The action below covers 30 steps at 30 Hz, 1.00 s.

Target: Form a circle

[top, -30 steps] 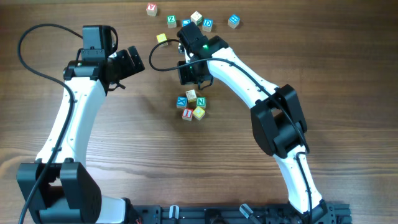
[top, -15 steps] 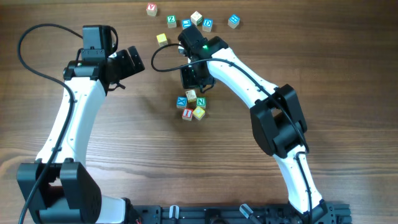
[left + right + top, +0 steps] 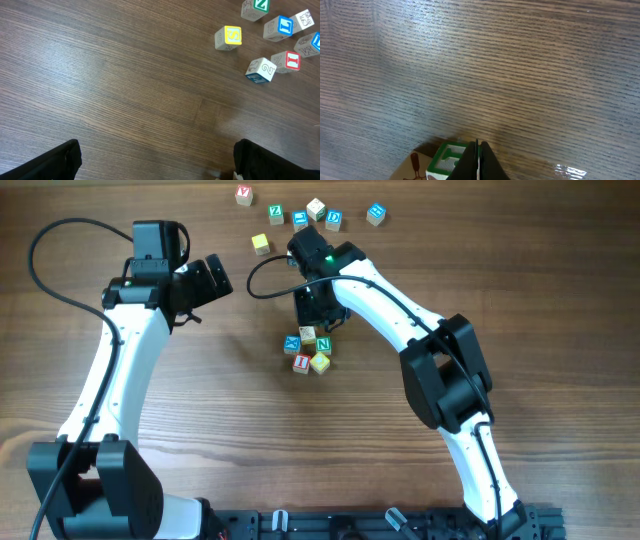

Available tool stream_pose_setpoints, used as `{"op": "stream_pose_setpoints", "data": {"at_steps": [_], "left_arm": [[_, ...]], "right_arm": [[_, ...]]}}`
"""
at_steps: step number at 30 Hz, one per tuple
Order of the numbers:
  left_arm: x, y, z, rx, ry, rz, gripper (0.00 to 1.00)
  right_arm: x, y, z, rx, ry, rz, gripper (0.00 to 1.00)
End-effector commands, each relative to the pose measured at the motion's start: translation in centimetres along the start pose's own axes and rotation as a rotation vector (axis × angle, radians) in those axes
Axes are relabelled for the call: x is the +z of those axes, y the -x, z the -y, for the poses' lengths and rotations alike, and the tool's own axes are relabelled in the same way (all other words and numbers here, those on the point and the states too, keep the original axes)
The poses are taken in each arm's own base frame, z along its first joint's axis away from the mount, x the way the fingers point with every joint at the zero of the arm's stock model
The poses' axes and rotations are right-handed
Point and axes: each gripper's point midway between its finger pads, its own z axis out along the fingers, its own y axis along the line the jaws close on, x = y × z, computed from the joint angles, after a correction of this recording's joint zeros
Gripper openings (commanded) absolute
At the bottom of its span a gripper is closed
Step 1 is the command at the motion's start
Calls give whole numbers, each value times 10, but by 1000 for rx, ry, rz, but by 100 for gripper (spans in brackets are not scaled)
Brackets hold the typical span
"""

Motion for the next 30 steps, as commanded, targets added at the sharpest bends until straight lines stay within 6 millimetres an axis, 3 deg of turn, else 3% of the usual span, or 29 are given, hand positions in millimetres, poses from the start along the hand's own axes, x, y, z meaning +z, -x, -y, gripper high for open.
{"op": "stream_pose_setpoints", "data": {"at_steps": [1,5,23,30], "left_arm": [[1,1,-3,-9,10,4,100],[1,1,-3,-9,10,4,100],[1,1,-3,-9,10,5,100],[1,1,-3,-9,10,5,100]], "right_arm": [[13,-1,6,18,-26,-6,5],[13,9,1,13,-1,35,5],[13,-8,7,20,-28,-36,5],[10,15,23,54,-33,34,5]]}}
